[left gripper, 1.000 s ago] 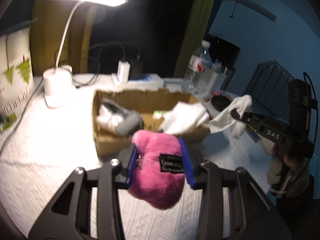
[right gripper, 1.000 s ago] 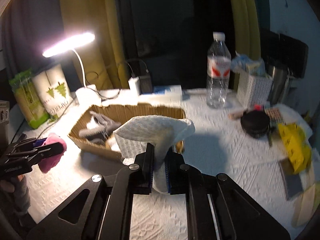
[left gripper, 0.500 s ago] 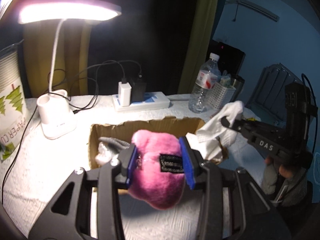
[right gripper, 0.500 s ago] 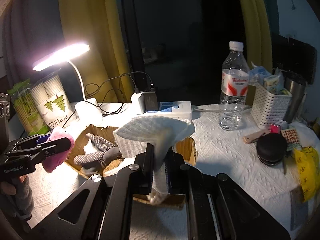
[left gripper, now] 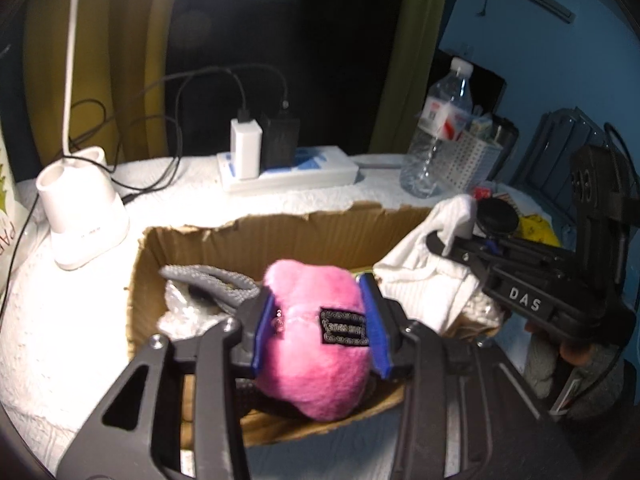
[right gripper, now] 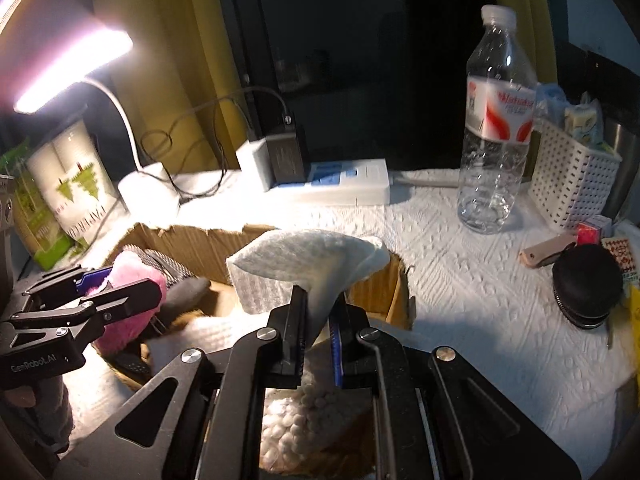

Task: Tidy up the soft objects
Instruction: 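Drop pink plush in the box with left tool while right drops the cloth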

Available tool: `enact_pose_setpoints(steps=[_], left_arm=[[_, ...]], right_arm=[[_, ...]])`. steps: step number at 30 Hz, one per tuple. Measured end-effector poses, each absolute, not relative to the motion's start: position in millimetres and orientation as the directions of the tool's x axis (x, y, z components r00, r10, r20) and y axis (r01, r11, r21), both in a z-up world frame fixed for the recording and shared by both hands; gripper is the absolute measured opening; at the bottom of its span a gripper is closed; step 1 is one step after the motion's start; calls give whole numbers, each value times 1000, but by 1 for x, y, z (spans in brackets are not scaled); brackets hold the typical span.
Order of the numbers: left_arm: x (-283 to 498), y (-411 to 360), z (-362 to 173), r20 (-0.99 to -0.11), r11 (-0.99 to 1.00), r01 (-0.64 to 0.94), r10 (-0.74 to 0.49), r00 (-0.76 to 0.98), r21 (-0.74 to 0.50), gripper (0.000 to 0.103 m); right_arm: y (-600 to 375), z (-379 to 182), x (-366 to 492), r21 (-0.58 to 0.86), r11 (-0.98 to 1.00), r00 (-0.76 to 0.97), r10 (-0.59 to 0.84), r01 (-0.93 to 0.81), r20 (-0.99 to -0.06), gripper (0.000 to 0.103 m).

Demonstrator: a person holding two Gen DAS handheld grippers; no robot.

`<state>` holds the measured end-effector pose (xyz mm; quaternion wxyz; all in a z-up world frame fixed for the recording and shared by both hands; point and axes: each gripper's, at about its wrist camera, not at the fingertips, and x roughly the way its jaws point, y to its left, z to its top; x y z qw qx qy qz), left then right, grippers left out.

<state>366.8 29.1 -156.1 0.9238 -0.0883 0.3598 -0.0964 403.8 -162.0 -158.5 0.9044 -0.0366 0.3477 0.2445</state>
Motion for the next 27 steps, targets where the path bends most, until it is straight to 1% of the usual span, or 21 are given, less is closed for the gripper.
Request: enact_pose_setpoints(steps=[1,3,4,5,8,10,12,13,14,18,20,21,25,27], left_arm=[[369,28,-159,-655,967,112,-238,717,-229,43],[370,27,-161,-664,969,101,-230,711,-227,45],[370,27,-161,-664,969,99,-229,712,-228,50],[369,28,-160,-660,968,97,-228,716,-230,52],[365,29,-156,-651,970,90,-218,727,-225,53],[361,29,-152,-645,973,86,-208,735,-216,53],[357,30,-148,-640,974,82,-201,742,-210,57],[355,31,-146,-637,975,80,-196,745,-207,66],[351,32,-143,-632,976,78,-192,751,-204,70],[336,34,-130,-611,978,70,-179,771,-198,72],[328,35,-124,-603,978,65,-173,779,-197,76],[324,36,-121,-597,978,65,-174,783,-199,77],[306,35,-109,-576,978,61,-167,800,-199,78],[296,35,-103,-566,978,60,-166,807,-202,79]], right_arm=[[-161,-158,403,94,878,644,413,-470,-644,12],[-160,-158,402,92,873,639,418,-479,-645,21],[-159,-157,401,94,871,638,423,-483,-643,31],[-158,-157,399,91,870,639,424,-485,-642,40],[-157,-153,394,77,872,652,418,-484,-633,56],[-157,-149,389,78,871,654,421,-485,-629,57],[-159,-146,386,93,870,650,429,-485,-628,58],[-160,-145,385,95,872,650,426,-480,-629,58],[-162,-144,383,96,876,654,421,-472,-628,58],[-170,-134,369,98,886,673,412,-453,-615,58],[-173,-129,361,95,888,680,410,-450,-608,59],[-174,-126,357,93,889,684,409,-449,-604,59],[-177,-114,338,79,890,702,405,-448,-586,67],[-179,-109,329,74,891,709,404,-447,-578,67]])
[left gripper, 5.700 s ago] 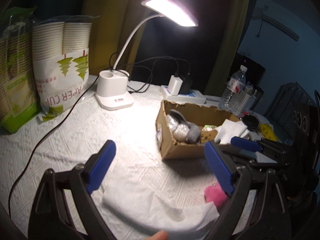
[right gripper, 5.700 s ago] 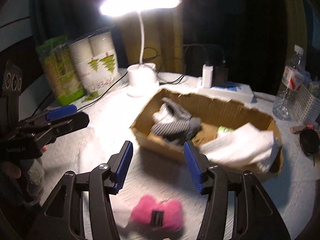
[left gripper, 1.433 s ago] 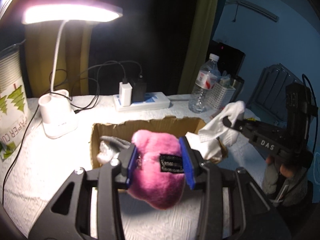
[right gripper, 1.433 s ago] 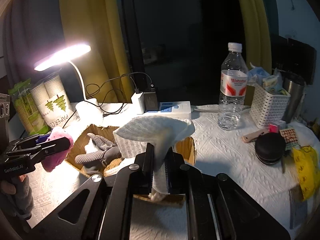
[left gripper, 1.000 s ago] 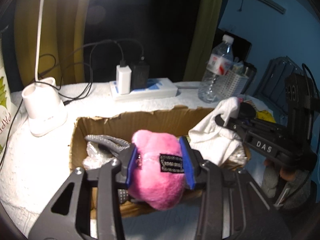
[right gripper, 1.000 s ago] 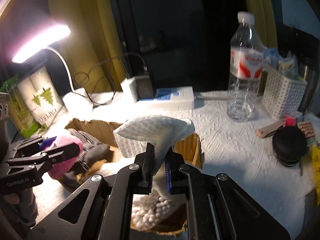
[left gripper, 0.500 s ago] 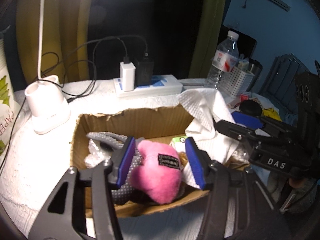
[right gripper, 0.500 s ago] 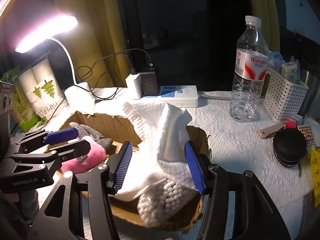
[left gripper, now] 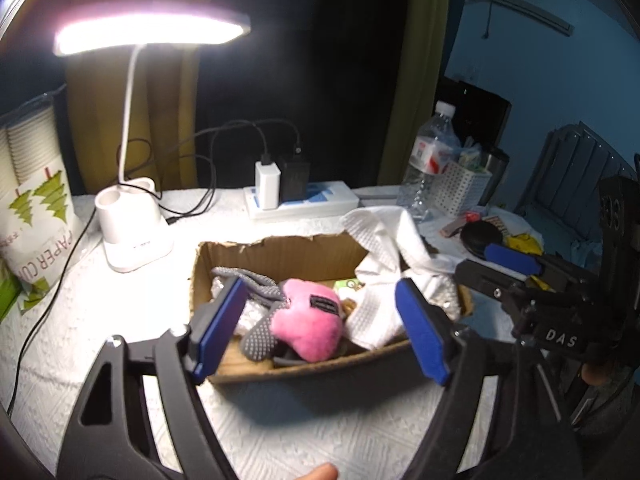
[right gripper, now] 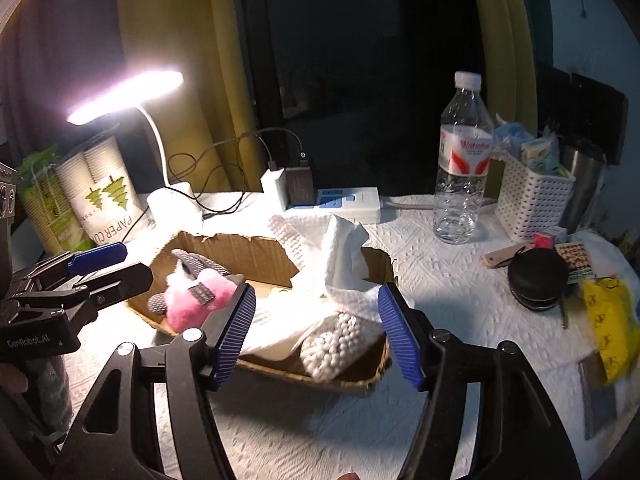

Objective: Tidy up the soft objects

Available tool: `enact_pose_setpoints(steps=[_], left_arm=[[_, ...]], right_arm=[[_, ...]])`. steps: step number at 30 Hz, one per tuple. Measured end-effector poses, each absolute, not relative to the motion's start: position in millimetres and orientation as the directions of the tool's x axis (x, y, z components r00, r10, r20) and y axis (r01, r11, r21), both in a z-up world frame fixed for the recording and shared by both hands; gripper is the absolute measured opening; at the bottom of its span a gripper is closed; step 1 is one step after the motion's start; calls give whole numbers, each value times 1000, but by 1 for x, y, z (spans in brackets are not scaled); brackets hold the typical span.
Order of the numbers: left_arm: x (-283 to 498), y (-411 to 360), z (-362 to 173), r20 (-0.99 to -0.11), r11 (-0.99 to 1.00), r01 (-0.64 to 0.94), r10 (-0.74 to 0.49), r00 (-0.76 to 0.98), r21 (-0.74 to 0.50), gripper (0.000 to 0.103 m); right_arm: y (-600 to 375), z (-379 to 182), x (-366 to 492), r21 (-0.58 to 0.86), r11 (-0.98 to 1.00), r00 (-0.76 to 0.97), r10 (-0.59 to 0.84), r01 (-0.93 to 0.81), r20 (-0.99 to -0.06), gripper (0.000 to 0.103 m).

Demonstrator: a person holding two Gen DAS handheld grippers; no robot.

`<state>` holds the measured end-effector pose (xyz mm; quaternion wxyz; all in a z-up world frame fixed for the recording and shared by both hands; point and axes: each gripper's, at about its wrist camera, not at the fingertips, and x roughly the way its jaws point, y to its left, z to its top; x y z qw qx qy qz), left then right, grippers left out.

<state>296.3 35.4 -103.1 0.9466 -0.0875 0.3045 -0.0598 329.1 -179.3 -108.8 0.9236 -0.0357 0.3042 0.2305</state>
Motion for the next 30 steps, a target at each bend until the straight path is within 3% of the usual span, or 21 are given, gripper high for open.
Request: enact_pose_setpoints(steps=[4,7,27,30], left_arm=[[276,35,-94,-550,977,58,-165,819,-207,82],[262,35,-89,-538,975,62,-171,825,-216,90],[170,32,-42,-462,988,-2,-71,884,-155,92],[162,31,-33,-448,990,-16,-50,893,-141,92]], right_arm=[[-183,-100,310,70,891,716,405,-448,-568,67],[-185,-97,294,65,891,721,404,-449,-563,67],[-196,-51,200,17,900,790,392,-436,-471,68],[-199,-40,188,8,902,805,389,-432,-449,77]])
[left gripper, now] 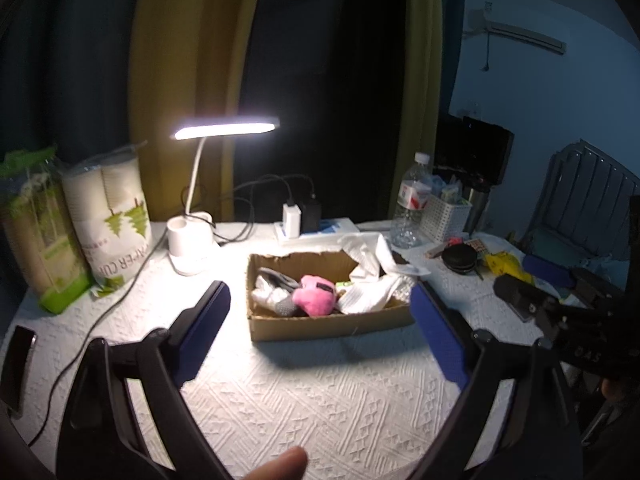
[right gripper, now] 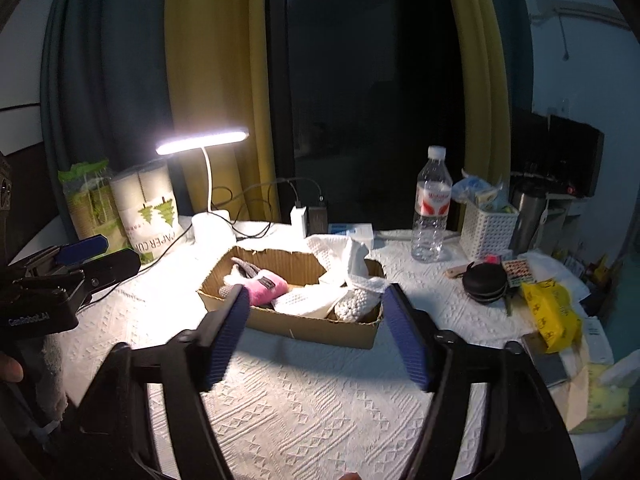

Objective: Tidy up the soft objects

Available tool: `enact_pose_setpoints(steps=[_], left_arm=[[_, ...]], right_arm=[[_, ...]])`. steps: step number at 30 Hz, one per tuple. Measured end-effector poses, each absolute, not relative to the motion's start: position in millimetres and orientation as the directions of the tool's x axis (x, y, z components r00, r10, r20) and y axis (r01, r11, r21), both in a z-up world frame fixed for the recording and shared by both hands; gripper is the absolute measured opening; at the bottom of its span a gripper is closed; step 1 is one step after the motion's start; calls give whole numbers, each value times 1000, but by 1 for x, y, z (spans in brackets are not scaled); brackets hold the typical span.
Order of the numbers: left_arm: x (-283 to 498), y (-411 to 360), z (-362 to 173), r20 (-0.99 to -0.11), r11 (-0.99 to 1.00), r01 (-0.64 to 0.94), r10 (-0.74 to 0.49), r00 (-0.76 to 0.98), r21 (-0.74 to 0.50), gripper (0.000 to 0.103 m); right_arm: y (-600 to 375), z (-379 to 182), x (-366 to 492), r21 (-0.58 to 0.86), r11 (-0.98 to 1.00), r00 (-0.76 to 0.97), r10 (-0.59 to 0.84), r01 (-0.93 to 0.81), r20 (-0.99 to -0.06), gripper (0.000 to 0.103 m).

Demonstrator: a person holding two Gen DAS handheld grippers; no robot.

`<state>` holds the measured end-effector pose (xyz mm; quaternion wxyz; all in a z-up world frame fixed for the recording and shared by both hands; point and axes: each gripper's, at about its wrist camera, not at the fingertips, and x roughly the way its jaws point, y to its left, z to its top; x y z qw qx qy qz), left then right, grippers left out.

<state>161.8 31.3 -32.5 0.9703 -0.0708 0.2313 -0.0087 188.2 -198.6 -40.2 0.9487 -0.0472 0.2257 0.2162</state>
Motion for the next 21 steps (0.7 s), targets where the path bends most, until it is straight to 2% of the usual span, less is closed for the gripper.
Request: enact_pose_setpoints(steps=[4,8,21], left_arm=[[151,27,-19,-423,993,-37,-14,906,-110,93],[140,26,-8,-387,994,-60,21,922,-89,100],[119,27,17,-320,995,-57,28,947,-79,101]], right_arm=[[-201,-27,174,-5,904,822,387,-428,-419,78],[-206,-15,165,-12,908,836,382,-420,-395,78],[-211,2,154,-28,910,855,377,-413,-356,78]])
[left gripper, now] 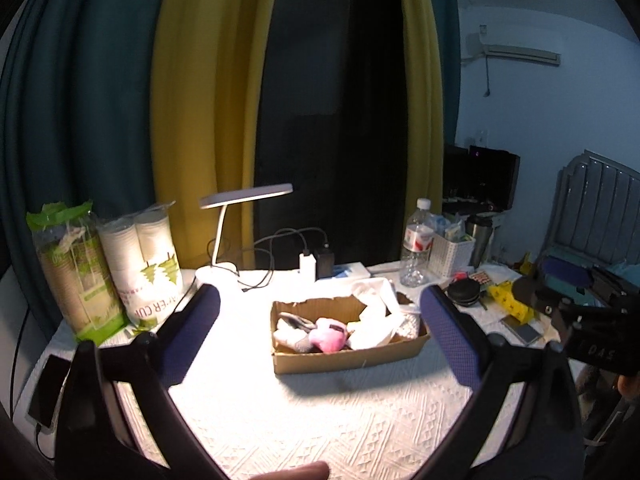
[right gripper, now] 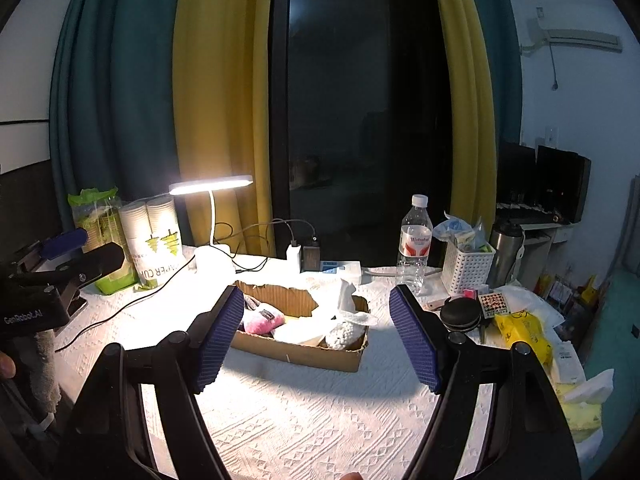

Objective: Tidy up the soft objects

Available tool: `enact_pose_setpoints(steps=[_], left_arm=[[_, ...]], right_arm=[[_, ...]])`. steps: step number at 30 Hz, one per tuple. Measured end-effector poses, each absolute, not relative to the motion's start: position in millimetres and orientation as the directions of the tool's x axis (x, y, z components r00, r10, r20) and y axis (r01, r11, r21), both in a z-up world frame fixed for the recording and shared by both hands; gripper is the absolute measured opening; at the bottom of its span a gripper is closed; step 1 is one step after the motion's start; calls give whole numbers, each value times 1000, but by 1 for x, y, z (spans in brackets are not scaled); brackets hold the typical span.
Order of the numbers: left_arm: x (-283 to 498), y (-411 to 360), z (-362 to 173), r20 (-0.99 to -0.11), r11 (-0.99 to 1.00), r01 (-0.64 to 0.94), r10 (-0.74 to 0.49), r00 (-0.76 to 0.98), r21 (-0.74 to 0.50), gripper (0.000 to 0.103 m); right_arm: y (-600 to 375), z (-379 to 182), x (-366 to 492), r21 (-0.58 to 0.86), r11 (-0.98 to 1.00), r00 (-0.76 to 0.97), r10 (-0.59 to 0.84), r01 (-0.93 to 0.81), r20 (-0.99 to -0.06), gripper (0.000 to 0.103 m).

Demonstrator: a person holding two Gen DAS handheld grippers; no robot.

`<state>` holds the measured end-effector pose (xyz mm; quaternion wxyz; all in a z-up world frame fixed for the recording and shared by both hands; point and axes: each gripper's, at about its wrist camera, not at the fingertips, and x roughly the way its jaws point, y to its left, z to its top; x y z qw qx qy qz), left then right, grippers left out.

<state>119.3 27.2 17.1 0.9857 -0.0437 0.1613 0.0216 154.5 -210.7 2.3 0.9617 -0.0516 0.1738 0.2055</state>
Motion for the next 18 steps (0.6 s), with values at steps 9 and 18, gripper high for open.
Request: enact_pose_setpoints(steps=[9,18], left_arm=[[119,25,21,-316,995,-59,31,948,-78,101],[122,25,24,-312,995,-56,29,949,-78,101]], right_arm=[[-212,7,154,-33,911,860,376,-412,-345,78],[-212,7,155,-33,911,860,376,-412,-344,78]])
